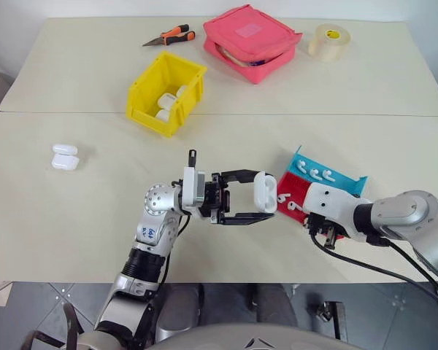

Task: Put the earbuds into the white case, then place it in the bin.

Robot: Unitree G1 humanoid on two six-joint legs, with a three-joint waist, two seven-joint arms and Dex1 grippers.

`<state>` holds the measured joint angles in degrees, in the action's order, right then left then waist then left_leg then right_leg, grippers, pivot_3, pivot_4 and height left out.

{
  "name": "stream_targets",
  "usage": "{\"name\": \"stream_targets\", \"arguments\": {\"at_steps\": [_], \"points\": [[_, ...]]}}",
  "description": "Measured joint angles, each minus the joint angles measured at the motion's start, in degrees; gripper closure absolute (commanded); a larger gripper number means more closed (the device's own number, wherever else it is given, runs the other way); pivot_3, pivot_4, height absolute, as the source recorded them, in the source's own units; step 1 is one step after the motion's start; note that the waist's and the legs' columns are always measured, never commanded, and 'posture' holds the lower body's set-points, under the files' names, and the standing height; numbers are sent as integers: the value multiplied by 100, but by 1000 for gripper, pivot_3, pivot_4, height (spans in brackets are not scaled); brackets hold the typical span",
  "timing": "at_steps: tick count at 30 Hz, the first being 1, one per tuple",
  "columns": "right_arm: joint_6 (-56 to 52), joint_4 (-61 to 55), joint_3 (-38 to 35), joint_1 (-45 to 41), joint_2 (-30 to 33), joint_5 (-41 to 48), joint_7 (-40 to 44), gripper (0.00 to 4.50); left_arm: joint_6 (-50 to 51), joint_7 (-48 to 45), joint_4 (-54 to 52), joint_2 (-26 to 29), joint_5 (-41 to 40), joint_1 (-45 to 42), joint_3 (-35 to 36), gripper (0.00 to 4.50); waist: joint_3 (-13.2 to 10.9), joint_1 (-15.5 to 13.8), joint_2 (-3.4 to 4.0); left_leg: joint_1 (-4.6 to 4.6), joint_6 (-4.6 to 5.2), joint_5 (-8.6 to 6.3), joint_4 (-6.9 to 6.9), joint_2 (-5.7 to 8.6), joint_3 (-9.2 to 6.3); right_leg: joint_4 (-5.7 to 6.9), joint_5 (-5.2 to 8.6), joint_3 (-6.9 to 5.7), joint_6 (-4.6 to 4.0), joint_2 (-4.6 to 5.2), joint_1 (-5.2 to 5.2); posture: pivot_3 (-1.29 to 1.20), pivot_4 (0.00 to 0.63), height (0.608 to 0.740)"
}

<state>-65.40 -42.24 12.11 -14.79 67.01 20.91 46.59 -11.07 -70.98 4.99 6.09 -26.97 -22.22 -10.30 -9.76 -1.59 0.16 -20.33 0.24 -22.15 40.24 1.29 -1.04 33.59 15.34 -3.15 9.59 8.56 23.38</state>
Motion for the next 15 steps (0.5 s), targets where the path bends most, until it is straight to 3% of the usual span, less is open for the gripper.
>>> {"name": "stream_targets", "arguments": {"at_steps": [3, 8, 11, 15], "points": [[99, -29, -913, 563, -181, 433, 246, 3986, 74, -49, -7, 85, -65, -8, 18, 1704, -1, 0, -1, -3, 0, 0, -3, 0, 1, -1, 0, -2, 1, 0, 3, 0, 150, 740], [954, -169, -2915, 1185, -1415, 1191, 422, 3986, 407, -176, -47, 296, -344, -15, 118, 1704, -2, 2, -4, 0, 0, 0, -4, -1, 1, 1, -2, -5, 3, -2, -1, 0, 150, 740], [1717, -173, -3590, 1201, -2695, 1808, 264, 3986, 506, -184, 23, 373, -412, -120, 235, 1704, -5, 7, -9, 3, -4, 2, -6, -5, -2, 2, -1, -8, 3, -5, -1, 0, 150, 740], [2474, -168, -3681, 1191, -4065, 2600, -204, 3986, 668, -22, 39, 353, -419, -377, 329, 1704, -5, 13, -2, 4, -4, 3, -4, 1, 0, 8, -2, -1, 4, -2, -2, 0, 150, 740]]}}
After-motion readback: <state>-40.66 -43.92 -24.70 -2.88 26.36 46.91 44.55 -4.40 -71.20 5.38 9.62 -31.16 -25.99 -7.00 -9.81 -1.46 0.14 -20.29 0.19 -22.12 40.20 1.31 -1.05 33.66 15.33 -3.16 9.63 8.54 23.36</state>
